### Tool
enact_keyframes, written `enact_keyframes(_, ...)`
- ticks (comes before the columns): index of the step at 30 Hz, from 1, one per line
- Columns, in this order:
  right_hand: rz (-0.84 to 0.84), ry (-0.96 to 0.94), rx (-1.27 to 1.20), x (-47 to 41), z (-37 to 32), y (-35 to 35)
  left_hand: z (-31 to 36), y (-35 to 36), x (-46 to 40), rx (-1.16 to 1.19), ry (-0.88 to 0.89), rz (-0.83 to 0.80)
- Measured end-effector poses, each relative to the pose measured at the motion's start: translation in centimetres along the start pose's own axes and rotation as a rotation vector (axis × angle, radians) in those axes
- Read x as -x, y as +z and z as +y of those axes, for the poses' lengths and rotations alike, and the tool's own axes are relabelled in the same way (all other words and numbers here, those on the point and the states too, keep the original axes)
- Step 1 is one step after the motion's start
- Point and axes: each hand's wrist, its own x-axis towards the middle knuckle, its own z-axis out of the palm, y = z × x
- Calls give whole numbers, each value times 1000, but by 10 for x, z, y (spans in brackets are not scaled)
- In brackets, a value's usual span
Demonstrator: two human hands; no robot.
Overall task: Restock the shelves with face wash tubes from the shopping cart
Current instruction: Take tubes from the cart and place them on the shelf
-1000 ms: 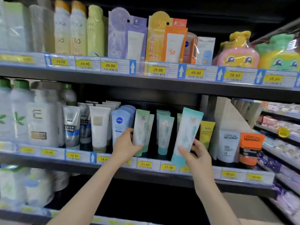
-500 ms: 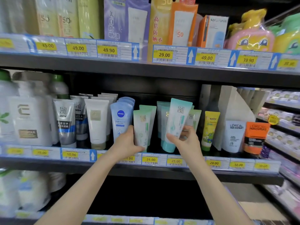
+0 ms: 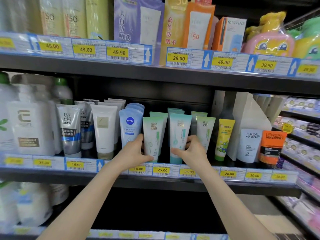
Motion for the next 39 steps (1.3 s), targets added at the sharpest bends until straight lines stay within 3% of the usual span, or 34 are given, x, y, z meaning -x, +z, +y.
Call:
enact_keyframes(5, 22, 4, 142, -4, 0, 4, -8, 1, 6, -89, -18, 59)
enact_keyframes(10, 37, 32, 292, -5, 2, 12, -11, 15, 20, -272, 30, 299)
enact_keyframes(16, 42, 23, 318, -3, 2, 14, -26, 44, 31, -566, 226, 663)
enact_keyframes(25, 14, 12, 411, -2, 4, 15, -34, 61, 34, -715, 258, 765)
enact_keyframes(32, 101, -73, 322, 8, 4, 10, -26, 54, 37, -740, 198, 651)
enact_keyframes(39, 238, -196, 646, 42, 31, -36, -10, 46, 42, -746, 185, 584)
